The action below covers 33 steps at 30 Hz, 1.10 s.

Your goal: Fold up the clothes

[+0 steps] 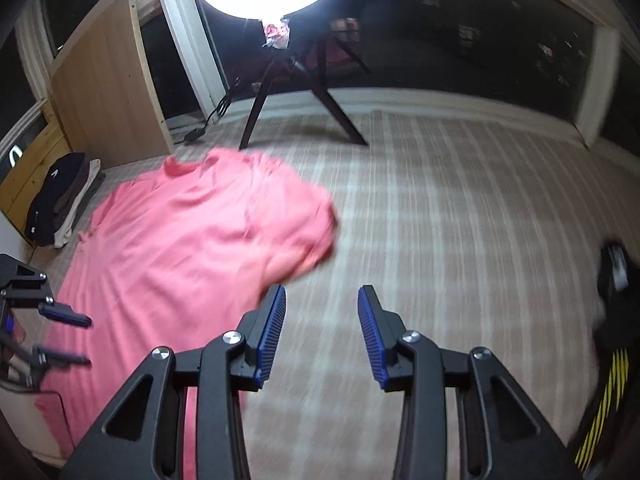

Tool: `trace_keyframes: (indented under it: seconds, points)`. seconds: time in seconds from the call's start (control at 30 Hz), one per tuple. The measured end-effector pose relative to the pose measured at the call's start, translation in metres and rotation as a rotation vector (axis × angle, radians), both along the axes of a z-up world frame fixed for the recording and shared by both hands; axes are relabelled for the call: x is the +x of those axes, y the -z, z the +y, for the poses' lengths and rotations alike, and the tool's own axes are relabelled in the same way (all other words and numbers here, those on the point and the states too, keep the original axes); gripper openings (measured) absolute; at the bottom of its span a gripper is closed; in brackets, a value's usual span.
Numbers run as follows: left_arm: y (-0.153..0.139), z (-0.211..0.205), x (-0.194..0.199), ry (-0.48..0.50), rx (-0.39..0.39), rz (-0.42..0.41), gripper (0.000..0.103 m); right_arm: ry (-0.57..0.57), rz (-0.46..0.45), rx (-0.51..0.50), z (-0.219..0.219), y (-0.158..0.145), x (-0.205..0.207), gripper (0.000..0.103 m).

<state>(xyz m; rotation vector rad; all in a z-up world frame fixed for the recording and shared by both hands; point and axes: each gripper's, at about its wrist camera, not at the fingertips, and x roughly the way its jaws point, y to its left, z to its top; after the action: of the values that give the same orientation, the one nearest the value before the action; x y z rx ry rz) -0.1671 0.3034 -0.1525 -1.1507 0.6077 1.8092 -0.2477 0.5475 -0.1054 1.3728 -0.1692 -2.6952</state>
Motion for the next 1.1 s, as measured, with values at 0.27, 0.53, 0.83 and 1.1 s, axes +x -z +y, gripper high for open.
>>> trace_keyframes:
  seconds: [0.27,0.53,0.83,1.1]
  points:
    - [0.043,0.135,-0.076,-0.027,-0.08,0.115,0.036,-0.112,-0.037,-0.107,0.029,0.057,-0.088,0.037]
    - [0.076,0.147,-0.108,-0.081,-0.122,0.074,0.031,-0.283,-0.033,-0.156,0.01,0.073,-0.109,0.029]
    - [0.061,0.097,-0.131,-0.225,0.038,-0.082,0.01,-0.3,0.0,-0.302,0.009,0.036,-0.128,0.003]
    - [0.058,0.05,-0.134,-0.331,0.013,-0.079,0.014,-0.383,0.008,-0.338,-0.039,0.006,-0.141,0.028]
